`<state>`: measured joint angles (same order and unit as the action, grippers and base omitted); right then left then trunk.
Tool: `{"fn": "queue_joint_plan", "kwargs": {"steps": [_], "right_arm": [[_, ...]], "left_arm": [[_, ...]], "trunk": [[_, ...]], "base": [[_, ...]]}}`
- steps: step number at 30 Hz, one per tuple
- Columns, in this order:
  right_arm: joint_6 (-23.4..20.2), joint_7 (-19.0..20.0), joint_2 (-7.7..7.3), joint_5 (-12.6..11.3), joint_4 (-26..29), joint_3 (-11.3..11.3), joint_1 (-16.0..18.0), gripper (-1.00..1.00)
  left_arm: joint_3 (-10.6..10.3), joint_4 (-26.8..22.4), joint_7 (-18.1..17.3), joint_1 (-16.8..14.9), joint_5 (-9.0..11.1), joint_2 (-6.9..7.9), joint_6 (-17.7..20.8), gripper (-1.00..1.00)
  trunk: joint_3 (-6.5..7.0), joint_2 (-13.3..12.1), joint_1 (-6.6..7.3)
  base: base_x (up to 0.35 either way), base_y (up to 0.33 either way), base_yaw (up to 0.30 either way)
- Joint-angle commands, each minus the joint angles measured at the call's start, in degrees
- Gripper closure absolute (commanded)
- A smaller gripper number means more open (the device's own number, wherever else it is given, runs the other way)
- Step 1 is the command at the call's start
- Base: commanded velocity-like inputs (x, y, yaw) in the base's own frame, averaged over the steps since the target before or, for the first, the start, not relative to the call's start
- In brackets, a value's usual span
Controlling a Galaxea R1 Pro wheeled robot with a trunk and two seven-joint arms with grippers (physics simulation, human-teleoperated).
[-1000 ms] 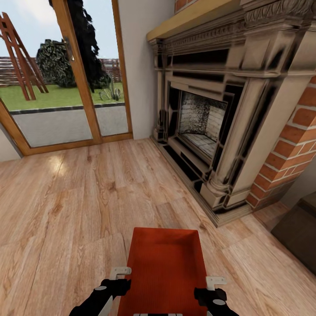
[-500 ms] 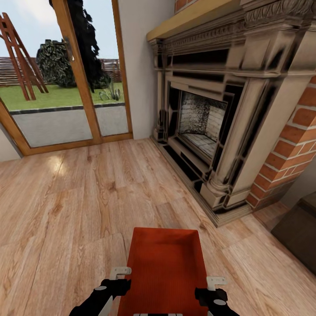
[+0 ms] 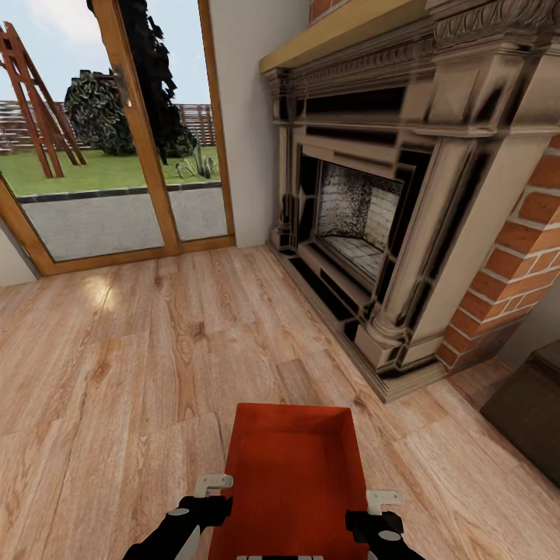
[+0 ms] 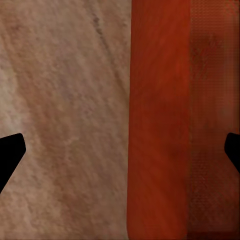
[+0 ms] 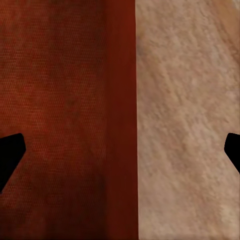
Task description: Move the two storage containers from the living room to the garage. In the garage, place one container on the floor and stack the other container on top of it (either order is fine).
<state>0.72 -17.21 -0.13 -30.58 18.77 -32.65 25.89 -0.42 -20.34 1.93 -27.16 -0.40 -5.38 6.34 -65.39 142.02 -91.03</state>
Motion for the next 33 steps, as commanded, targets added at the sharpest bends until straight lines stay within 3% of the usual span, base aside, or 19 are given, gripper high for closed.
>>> {"fn": "queue_joint_plan", "kwargs": {"steps": [1, 33], "right_arm": [[0.07, -0.36, -0.04, -0.53, 0.03, -0.49, 0.04, -1.00], [0.07, -0.36, -0.04, -0.53, 0.03, -0.49, 0.04, -1.00]], "left_arm": [[-0.10, -0.08, 0.19, 0.01, -0.04, -0.03, 0.34, -1.00], [-0.28, 0.12, -0.52, 0.01, 0.22, -0.42, 0.34, -1.00]], "trunk": [[-0.05, 0.02, 0.01], [-0.05, 0.02, 0.01]], "base": [[0.000, 0.000, 0.000], [0.000, 0.000, 0.000]]}}
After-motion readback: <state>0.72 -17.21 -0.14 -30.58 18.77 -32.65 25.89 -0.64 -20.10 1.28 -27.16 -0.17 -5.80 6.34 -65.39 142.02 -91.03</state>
